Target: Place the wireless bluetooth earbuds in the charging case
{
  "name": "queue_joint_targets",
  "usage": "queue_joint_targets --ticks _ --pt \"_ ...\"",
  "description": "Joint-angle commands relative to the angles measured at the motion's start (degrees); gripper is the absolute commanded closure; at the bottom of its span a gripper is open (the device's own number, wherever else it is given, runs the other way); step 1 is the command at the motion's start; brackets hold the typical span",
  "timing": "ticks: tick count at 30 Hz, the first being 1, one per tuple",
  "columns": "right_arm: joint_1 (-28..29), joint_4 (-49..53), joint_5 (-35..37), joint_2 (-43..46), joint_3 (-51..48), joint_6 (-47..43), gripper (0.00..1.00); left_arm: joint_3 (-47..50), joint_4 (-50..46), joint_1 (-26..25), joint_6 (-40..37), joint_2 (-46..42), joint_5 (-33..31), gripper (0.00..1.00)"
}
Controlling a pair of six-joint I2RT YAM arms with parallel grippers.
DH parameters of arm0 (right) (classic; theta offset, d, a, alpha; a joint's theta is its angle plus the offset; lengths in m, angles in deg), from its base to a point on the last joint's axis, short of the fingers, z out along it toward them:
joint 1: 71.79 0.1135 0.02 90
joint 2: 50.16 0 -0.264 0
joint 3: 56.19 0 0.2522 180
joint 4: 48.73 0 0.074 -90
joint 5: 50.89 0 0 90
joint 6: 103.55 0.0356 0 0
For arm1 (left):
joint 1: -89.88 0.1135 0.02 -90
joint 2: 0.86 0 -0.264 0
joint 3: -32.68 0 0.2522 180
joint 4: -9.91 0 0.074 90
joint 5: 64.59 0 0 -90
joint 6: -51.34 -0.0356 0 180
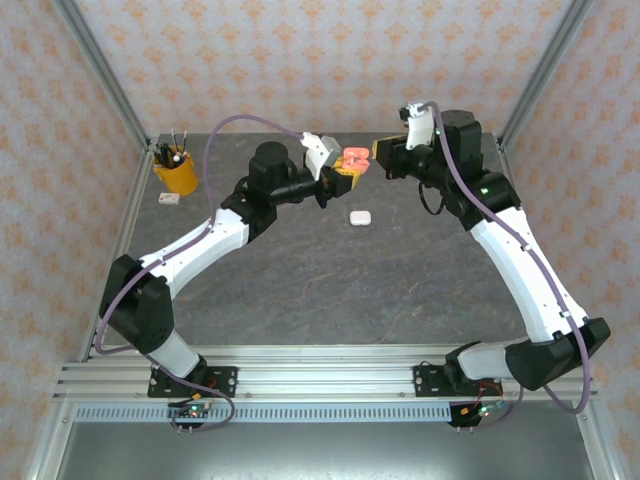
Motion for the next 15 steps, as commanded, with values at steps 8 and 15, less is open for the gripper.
queue_joint_targets --ticks 8,15 --pt "0.3 -1.1 -0.2 -0.1 -1.3 -2.1 0.86 -4.0 -1.5 0.6 -0.8 0.1 3.5 1.0" --pt "1.1 -1.2 1.3 -0.9 -1.0 -2.8 0.87 -4.8 -2.2 0.7 -0.9 0.3 4.2 1.0"
